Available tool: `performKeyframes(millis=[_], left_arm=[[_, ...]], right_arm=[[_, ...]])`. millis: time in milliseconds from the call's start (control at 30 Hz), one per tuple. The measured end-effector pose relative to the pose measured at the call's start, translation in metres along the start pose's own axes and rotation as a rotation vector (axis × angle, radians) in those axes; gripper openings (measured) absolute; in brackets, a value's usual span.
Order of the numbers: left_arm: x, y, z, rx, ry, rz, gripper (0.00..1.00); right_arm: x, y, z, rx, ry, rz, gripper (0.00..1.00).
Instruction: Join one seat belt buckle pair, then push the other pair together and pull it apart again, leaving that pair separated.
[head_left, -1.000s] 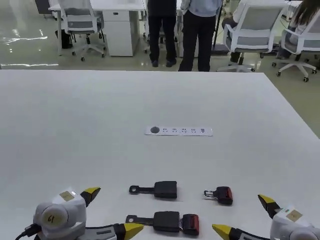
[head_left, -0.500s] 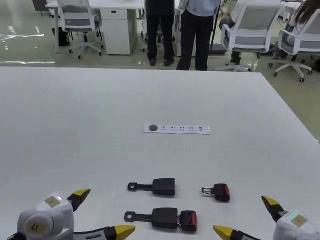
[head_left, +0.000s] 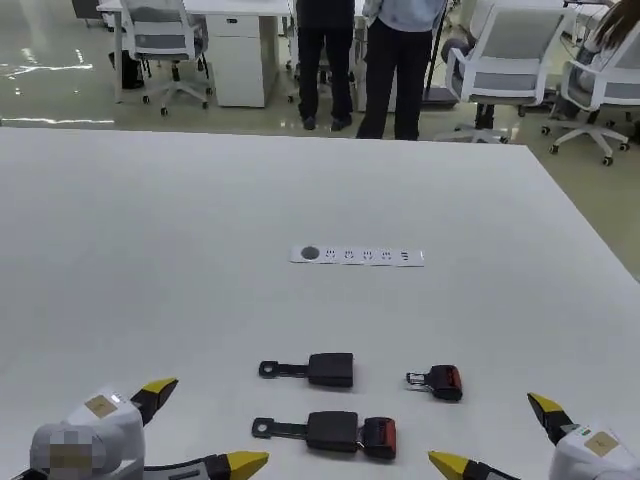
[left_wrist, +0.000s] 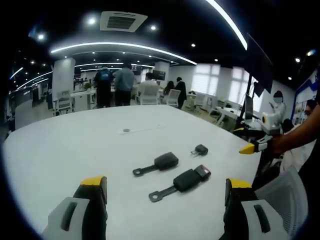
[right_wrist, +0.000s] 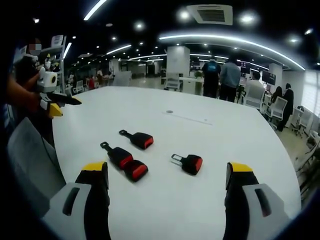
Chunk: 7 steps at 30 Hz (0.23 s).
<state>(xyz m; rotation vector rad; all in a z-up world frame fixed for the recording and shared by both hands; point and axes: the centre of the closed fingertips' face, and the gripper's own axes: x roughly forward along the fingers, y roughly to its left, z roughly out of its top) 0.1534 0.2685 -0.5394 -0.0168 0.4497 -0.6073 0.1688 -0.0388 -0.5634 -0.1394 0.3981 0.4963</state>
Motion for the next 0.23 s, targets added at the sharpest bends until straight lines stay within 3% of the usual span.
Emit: performKeyframes(millis=[233], left_arm=[[0.0000, -0.0015, 0.0037, 0.008, -0.010, -0.002, 1.00]], right_arm=[[-0.0022, 0.0009, -0.0031, -0.003, 0.009, -0.003, 0.99]])
